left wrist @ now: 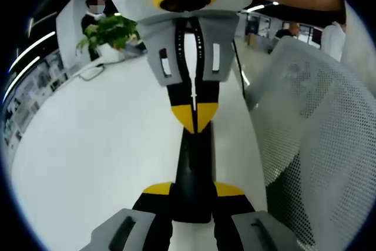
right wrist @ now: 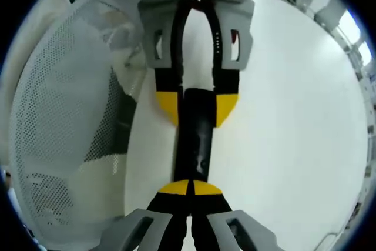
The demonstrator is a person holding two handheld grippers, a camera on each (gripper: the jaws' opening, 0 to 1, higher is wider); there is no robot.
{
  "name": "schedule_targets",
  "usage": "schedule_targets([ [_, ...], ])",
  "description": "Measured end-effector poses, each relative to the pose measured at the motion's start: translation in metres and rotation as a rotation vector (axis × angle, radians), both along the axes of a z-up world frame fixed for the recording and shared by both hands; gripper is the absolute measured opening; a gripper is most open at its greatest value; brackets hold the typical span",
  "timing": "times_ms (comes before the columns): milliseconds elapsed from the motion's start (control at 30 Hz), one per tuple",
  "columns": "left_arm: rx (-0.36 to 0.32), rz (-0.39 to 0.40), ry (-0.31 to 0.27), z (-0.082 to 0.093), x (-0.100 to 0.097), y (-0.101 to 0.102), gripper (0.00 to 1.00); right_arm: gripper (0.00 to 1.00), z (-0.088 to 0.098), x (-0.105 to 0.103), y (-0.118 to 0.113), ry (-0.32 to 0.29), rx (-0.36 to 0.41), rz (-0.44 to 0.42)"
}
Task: Press the specified remote control buttons in sequence, fully releasing each button before pressing the next.
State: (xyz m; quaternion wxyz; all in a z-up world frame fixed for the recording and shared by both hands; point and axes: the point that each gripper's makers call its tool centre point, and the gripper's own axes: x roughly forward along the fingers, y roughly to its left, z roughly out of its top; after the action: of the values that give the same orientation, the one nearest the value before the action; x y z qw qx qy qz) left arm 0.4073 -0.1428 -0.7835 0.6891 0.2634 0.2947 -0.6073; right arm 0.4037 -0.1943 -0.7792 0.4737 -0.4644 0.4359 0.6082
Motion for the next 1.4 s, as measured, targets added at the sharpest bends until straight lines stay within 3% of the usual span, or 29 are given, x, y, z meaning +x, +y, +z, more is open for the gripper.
schedule_targets([
  [633,-0.001,0.001,-0.001,0.000,0.001,0.000,0.24,0.00,0.002,0.001,0.000,-0.009,0.009,0.000],
  [1033,0.000,-0.002,-0.001,0.000,0.001,-0.001,0.24,0.00,0.020,0.012,0.007,-0.029,0.042,-0.007],
  [1400,-0.002,-0.004,-0.001,-0.001,0.001,-0.001,0.24,0.00,0.024,0.016,0.015,-0.032,0.047,0.011],
])
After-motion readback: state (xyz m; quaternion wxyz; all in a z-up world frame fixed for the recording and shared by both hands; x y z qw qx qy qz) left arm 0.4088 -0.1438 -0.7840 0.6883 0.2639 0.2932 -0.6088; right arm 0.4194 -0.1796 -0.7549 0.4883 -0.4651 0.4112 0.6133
